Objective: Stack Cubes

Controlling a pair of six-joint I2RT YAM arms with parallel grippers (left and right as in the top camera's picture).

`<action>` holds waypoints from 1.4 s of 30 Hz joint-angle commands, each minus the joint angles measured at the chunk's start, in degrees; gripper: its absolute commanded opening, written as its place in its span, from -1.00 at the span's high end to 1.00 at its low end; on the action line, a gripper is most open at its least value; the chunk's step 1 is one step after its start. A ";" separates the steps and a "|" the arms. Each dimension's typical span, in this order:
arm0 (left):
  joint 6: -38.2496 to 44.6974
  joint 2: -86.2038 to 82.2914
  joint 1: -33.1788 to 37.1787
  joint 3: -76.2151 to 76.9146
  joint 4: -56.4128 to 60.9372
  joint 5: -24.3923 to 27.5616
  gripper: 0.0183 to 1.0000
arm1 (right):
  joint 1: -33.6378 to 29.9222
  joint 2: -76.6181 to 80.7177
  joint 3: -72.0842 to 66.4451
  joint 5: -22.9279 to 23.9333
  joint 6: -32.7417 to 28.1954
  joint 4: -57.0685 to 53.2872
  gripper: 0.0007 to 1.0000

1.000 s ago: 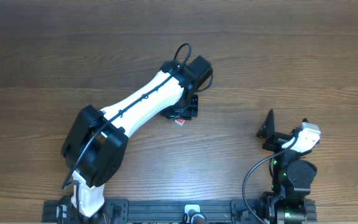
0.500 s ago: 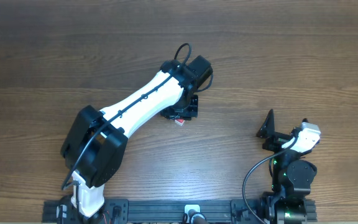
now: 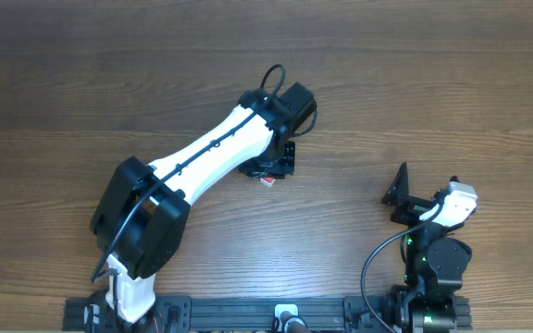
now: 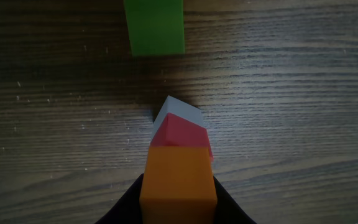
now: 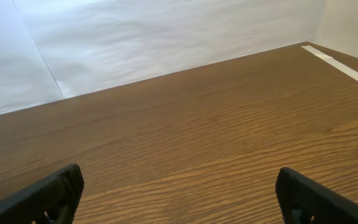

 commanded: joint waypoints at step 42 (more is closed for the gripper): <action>0.68 1.70 0.15 0.79 0.20 0.57 0.43 | 0.17 -0.11 0.28 0.94 -0.31 -1.20 -0.98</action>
